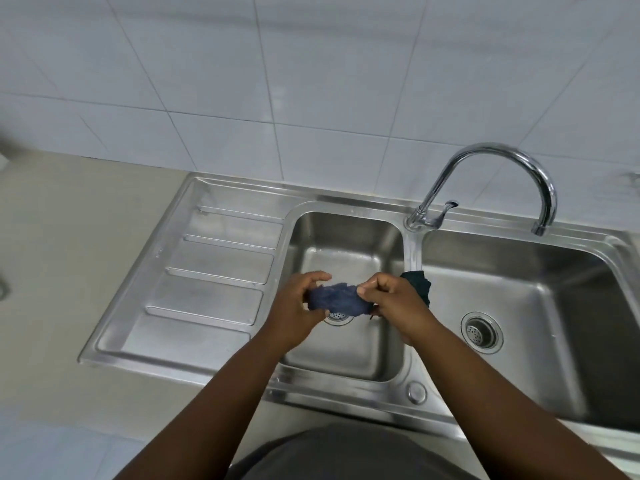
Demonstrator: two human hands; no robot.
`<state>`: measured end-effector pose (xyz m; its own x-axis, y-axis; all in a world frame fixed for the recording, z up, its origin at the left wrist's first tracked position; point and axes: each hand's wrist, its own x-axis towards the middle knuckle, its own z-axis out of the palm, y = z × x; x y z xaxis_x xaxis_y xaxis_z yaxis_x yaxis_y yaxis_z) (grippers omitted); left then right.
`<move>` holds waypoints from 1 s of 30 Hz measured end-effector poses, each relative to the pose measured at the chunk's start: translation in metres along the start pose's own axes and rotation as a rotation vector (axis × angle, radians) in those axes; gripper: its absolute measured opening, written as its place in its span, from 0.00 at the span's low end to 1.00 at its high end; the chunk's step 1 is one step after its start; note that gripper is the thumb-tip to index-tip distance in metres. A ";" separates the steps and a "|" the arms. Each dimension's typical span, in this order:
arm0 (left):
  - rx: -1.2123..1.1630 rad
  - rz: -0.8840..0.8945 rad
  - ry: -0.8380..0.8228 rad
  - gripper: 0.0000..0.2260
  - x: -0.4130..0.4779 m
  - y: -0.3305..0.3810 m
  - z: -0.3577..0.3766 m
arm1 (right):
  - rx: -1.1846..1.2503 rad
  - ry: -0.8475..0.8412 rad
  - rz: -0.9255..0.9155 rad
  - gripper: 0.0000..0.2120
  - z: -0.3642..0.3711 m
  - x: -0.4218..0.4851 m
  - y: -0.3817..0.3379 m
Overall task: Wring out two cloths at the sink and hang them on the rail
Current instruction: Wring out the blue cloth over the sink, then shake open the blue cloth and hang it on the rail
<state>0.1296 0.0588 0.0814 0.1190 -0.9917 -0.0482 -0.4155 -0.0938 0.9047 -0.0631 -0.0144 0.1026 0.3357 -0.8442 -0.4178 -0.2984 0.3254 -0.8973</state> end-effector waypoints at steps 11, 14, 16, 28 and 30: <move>0.240 0.013 -0.130 0.10 -0.015 0.017 -0.010 | -0.207 0.094 -0.126 0.08 -0.008 -0.013 -0.004; 0.123 0.007 -0.187 0.07 -0.015 0.023 -0.016 | -0.261 0.121 -0.152 0.08 -0.007 -0.016 -0.005; -0.014 0.010 -0.129 0.06 -0.014 0.030 -0.018 | -0.393 0.167 -0.227 0.06 -0.005 -0.017 -0.004; 0.018 0.071 -0.076 0.03 -0.001 0.055 -0.019 | -0.365 -0.124 -0.406 0.02 -0.003 -0.027 -0.029; 0.116 0.085 -0.112 0.05 0.000 0.054 -0.021 | -0.445 -0.126 -0.462 0.06 -0.010 -0.029 -0.035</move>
<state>0.1256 0.0559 0.1391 -0.0194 -0.9995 -0.0266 -0.5221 -0.0126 0.8528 -0.0708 -0.0055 0.1476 0.6122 -0.7897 -0.0410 -0.4302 -0.2891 -0.8552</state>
